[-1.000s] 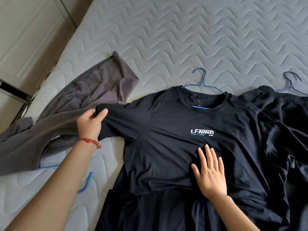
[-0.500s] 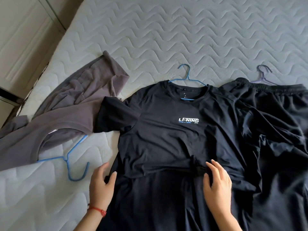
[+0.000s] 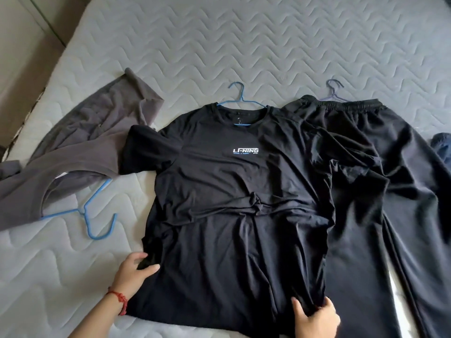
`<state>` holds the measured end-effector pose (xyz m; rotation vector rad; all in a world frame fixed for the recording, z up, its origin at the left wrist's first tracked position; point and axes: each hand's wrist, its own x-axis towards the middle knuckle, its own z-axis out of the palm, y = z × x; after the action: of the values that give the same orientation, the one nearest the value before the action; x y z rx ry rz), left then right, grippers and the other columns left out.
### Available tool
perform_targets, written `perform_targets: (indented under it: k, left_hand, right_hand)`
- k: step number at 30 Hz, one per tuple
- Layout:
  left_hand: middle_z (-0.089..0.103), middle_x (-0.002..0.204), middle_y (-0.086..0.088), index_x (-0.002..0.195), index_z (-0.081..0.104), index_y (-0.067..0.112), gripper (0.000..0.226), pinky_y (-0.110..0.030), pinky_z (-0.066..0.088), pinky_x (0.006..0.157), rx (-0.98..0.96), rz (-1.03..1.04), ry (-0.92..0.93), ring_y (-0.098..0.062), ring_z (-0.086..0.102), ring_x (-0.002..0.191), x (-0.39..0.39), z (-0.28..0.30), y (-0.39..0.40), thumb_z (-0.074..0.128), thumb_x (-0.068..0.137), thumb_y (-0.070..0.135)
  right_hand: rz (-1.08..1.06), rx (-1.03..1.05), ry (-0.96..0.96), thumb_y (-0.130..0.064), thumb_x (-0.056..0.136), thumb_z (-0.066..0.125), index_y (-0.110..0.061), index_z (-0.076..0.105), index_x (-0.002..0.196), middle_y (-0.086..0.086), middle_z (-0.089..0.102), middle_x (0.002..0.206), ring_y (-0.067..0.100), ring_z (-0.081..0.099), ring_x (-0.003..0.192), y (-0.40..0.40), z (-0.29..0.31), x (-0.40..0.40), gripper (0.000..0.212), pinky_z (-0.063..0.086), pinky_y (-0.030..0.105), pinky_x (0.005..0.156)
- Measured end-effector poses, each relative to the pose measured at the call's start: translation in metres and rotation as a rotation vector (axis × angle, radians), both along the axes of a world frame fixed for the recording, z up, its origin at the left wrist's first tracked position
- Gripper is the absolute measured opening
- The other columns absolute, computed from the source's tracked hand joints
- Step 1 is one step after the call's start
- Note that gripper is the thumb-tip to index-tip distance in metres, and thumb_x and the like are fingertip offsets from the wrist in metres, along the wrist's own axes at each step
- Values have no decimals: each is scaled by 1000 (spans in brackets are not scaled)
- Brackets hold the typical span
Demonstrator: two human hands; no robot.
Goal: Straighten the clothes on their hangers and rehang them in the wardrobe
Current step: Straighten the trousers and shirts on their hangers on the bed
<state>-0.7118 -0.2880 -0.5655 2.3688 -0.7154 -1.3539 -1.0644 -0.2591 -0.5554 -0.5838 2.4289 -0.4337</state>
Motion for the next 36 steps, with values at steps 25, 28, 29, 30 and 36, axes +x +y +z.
perform_targets:
  k: [25, 28, 29, 30, 36]
  left_hand:
    - [64, 98, -11, 102, 63, -1, 19, -33, 41, 81, -226, 33, -37, -27, 58, 97, -24, 47, 141, 55, 89, 11]
    - [69, 87, -16, 87, 65, 1, 19, -38, 47, 74, -135, -47, -109, -32, 63, 87, -24, 43, 152, 66, 82, 19]
    - [70, 85, -17, 85, 64, 1, 23, -40, 49, 75, -106, -75, -130, -34, 64, 85, -24, 41, 154, 69, 79, 23]
    - [70, 85, -18, 86, 63, 1, 27, -41, 50, 77, -76, -104, -146, -34, 65, 86, -25, 38, 156, 71, 76, 25]
    - [60, 118, -21, 117, 54, 2, 36, -37, 42, 89, -67, -96, -121, -33, 58, 107, -36, 37, 153, 62, 83, 11]
  right_hand:
    - [-60, -208, -55, -15, 83, 66, -3, 56, 86, 21, 60, 91, 37, 58, 99, 93, 63, -118, 15, 39, 41, 86]
    - [-15, -120, -11, -15, 84, 64, -2, 61, 100, 23, 63, 108, 38, 55, 109, 95, 69, -127, 21, 38, 42, 95]
    - [18, -82, 0, -15, 84, 63, -3, 61, 103, 22, 64, 110, 38, 56, 109, 96, 69, -126, 23, 39, 42, 95]
    - [54, -46, 9, -14, 83, 62, -5, 61, 106, 21, 65, 111, 38, 56, 108, 96, 67, -124, 25, 40, 42, 94]
    - [305, -24, 116, -6, 80, 61, -5, 51, 123, 22, 53, 122, 39, 50, 115, 90, 61, -74, 45, 38, 47, 96]
